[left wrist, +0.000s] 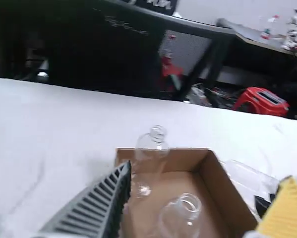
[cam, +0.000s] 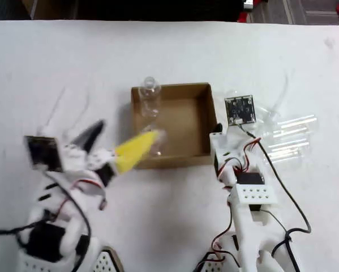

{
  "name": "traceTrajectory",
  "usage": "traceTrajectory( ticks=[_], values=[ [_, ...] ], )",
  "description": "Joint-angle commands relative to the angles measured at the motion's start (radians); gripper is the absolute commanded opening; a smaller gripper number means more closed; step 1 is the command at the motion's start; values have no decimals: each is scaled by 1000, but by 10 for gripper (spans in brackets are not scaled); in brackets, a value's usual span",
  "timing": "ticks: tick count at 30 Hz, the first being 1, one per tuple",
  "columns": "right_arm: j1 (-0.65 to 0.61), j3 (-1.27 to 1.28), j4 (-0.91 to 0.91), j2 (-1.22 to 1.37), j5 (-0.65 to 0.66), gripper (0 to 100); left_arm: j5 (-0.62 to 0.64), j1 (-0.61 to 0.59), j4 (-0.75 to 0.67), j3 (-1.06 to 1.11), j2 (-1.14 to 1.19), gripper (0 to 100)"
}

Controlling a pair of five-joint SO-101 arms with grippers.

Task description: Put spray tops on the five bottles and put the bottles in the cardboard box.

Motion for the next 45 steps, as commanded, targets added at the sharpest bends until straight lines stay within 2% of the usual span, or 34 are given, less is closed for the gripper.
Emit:
traceTrajectory(
  ticks=[1,4,9,12,15,21,23,28,31,38,45],
  values=[
    [-12,-26,-19,-27,2,131,17,-278,121,-101,-18,364],
    [-12,-26,-19,-27,2,131,17,-441,172,-80,-16,347],
    [-13,-26,-18,-27,0,131,14,-647,150,49,4,347],
    [-13,-26,-18,-19,0,131,-78,-657,224,46,125,347],
    [-13,-26,-18,-19,0,131,-138,-657,313,-68,320,347],
    [-13,-26,-18,-18,0,131,-153,-662,681,-440,803,352],
    [-13,-26,-18,-18,0,131,-155,-682,752,-526,970,352],
    [-13,-26,-16,-24,0,132,-149,-760,669,-586,1320,348],
    [-13,-26,-16,-24,0,132,-149,-760,617,-582,1431,347],
    [-13,-26,-19,-22,0,132,-147,-662,586,-542,1492,347],
    [-13,-26,-19,-21,0,132,-146,-634,345,-391,1494,347]
  ],
)
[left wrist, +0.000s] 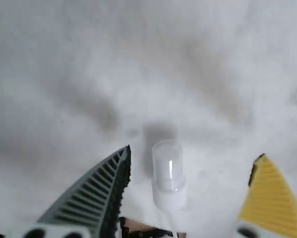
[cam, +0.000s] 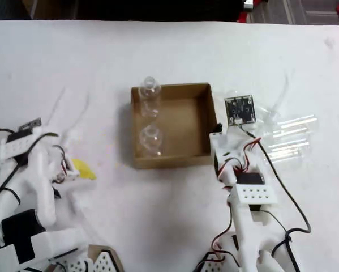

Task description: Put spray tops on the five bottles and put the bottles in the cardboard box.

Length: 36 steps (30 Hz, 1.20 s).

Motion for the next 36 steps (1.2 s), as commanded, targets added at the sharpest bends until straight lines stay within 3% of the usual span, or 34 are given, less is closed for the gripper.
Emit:
traceTrajectory(
  ticks=[1,6,13,22,27,32,36],
  values=[
    [-13,-26,-19,-21,0,132,-5,21,-152,87,-2,347],
    [-13,-26,-19,-19,0,132,72,21,-167,117,-4,347],
    [-13,-26,-19,-19,0,132,77,25,-167,118,-2,337],
    [-13,-26,-19,-21,0,131,69,25,-147,117,-2,16],
    [-13,-26,-16,-24,0,131,75,25,-157,97,-8,64],
    [-13,-26,-16,-22,0,131,78,27,-115,-87,-7,64],
    [-13,-26,-18,-21,0,131,180,27,-40,-262,-7,64]
  ],
)
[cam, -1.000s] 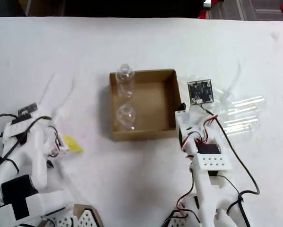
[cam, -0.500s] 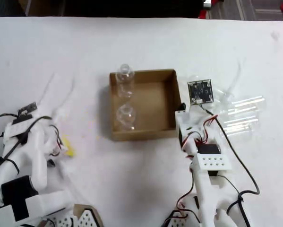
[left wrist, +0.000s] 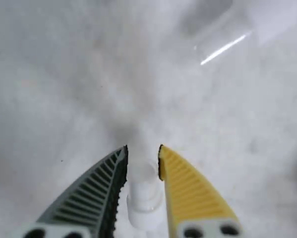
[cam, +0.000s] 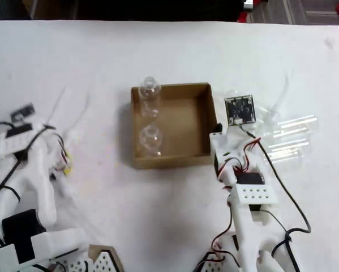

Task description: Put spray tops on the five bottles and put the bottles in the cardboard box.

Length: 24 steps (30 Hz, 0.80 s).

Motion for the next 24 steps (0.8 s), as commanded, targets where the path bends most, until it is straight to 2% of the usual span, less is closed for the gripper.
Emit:
traceTrajectory(
  ticks=[1,7,9,12,17,20,24],
  values=[
    [-13,-26,-19,-19,0,131,123,10,87,-224,-8,64],
    [-13,-26,-21,-19,0,131,155,125,137,-373,-7,64],
    [-13,-26,-21,-19,0,131,203,157,130,-396,-5,64],
    [-13,-26,-21,-19,0,131,285,170,75,-414,-5,64],
    [-13,-26,-21,-22,0,131,293,170,2,-422,-12,88],
    [-13,-26,-19,-25,0,131,293,170,17,-413,-12,204],
    [-13,-26,-19,-27,0,131,302,170,41,-423,-12,455]
  ],
)
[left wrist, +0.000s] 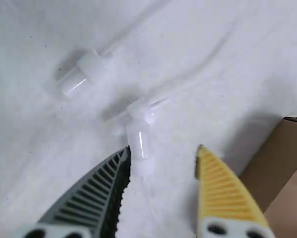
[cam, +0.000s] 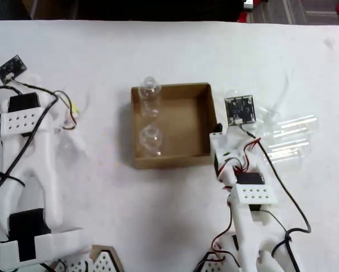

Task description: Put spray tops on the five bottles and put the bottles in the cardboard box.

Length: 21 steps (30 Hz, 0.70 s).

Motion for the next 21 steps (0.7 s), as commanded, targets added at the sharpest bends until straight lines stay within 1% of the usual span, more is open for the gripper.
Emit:
traceTrajectory(
  ticks=[1,3,4,6,8,12,14,17,21],
  values=[
    [-13,-26,-19,-27,0,131,17,16,15,-57,-13,510],
    [-13,-26,-19,-27,0,131,17,16,12,-57,-28,586],
    [-13,-26,-19,-27,0,131,17,16,17,-57,-42,605],
    [-13,-26,-19,-27,0,131,17,16,29,-52,-93,614],
    [-13,-26,-19,-27,0,131,17,28,89,-55,-162,614],
    [-13,-26,-19,-22,0,131,12,153,249,-57,-357,614],
    [-13,-26,-19,-22,0,131,9,222,284,-55,-446,614],
    [-4,-26,-15,-27,0,131,6,285,241,-37,-536,614],
    [-2,-25,-15,-27,0,131,-87,309,149,37,-550,614]
  ],
)
